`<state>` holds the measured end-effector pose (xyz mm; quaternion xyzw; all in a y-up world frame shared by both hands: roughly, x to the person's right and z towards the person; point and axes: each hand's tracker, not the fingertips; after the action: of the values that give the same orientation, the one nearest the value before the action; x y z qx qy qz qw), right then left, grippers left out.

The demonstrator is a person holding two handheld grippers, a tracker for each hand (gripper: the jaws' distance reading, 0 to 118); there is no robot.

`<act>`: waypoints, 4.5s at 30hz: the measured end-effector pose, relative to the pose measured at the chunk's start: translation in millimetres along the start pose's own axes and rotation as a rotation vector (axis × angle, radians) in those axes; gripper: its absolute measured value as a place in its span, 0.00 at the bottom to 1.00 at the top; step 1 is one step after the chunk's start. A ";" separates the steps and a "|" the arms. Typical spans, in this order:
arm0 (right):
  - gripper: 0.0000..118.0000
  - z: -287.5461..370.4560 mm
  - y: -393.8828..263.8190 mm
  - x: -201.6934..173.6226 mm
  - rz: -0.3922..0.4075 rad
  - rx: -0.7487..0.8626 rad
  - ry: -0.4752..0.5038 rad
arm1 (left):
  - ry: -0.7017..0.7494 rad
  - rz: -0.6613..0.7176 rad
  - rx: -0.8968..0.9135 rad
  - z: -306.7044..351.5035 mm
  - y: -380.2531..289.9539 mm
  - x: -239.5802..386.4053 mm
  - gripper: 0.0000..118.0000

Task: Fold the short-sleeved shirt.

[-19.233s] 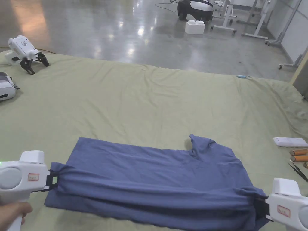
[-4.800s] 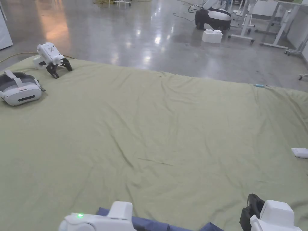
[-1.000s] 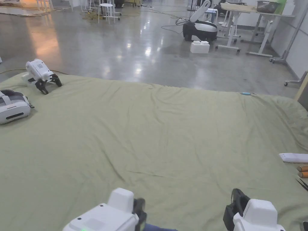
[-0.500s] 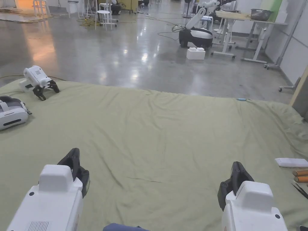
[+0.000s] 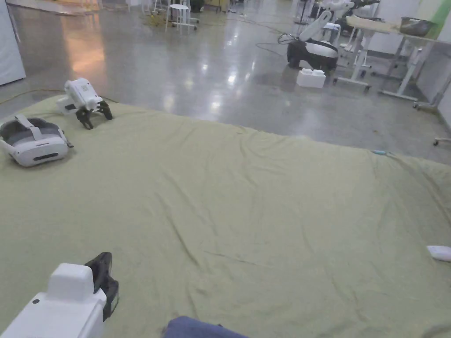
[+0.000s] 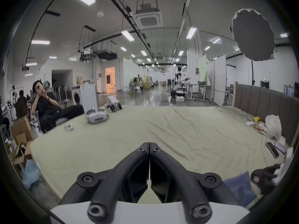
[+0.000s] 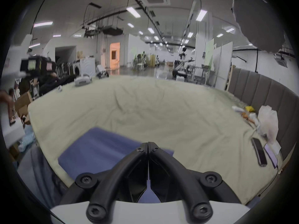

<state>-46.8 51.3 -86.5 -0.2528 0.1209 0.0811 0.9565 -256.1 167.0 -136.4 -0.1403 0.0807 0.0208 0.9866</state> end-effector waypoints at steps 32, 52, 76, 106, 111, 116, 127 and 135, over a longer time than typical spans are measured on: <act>0.00 -18.2 -29.1 11.9 -0.057 -0.068 -0.003 | -0.969 0.701 -0.897 -117.0 -82.1 -44.2 0.25; 0.00 -7.7 95.0 68.3 0.009 0.192 -0.011 | -0.560 0.504 -0.671 -55.5 77.5 -243.2 0.20; 0.00 -6.8 80.9 114.0 -0.052 0.131 -0.110 | 0.261 0.136 -0.809 -135.5 30.0 -317.6 0.67; 0.00 -0.7 131.4 131.6 -0.186 0.316 -0.189 | 0.005 -0.078 0.136 -40.1 58.9 84.1 0.02; 0.00 5.6 131.6 136.5 -0.177 0.337 -0.220 | -0.012 -0.064 0.175 -32.3 56.2 93.0 0.00; 0.00 9.1 130.7 138.7 -0.168 0.345 -0.227 | -0.045 -0.076 0.177 -29.8 57.6 99.1 0.00; 0.00 9.0 127.4 134.6 -0.182 0.331 -0.222 | -0.045 -0.053 0.151 -31.0 56.1 91.4 0.00; 0.07 4.2 126.6 126.6 -0.159 0.318 -0.236 | -0.033 -0.047 0.151 -31.7 57.4 87.3 0.17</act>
<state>47.8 174.0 -176.1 -0.0962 -0.0010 0.0145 0.9953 -178.5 214.9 -196.6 -0.0671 0.0622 -0.0063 0.9958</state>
